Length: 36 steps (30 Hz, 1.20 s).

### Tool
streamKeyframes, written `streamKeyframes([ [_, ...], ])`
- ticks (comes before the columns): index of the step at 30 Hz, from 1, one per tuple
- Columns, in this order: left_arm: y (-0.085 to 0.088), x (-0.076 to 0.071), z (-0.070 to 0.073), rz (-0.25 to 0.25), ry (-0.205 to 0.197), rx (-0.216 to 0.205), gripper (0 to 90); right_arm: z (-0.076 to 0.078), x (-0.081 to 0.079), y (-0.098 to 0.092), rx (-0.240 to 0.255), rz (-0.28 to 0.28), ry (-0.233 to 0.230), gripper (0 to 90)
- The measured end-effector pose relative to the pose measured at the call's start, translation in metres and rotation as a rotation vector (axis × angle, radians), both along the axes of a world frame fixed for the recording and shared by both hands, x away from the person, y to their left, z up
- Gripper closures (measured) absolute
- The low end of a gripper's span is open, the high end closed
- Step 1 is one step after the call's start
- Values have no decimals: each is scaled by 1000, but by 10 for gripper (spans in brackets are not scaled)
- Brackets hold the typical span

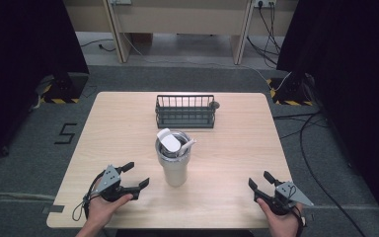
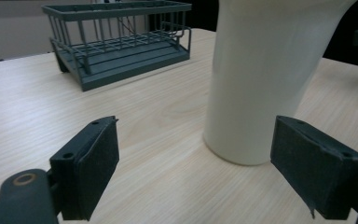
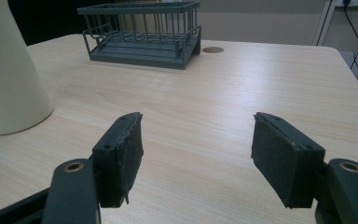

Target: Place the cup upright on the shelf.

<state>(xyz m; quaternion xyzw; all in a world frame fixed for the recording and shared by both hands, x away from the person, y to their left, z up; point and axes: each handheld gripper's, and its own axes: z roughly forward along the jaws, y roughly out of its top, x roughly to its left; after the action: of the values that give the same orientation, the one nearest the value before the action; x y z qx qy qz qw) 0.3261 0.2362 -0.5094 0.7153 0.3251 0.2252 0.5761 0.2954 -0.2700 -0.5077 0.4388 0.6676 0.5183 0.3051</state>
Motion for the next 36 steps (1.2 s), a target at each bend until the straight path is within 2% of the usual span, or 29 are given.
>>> streamKeyframes([
  [10,-33,13,-1,-82,15,-19,147,0,2,1,2,4,-3,340],
  [15,-46,19,1,-113,3,-29,147,0,2,1,4,9,2,340],
  [29,-71,31,2,-179,-11,-28,143,0,3,2,1,10,0,336],
  [36,-83,41,-1,-182,1,-45,91,-1,4,1,3,9,1,334],
])
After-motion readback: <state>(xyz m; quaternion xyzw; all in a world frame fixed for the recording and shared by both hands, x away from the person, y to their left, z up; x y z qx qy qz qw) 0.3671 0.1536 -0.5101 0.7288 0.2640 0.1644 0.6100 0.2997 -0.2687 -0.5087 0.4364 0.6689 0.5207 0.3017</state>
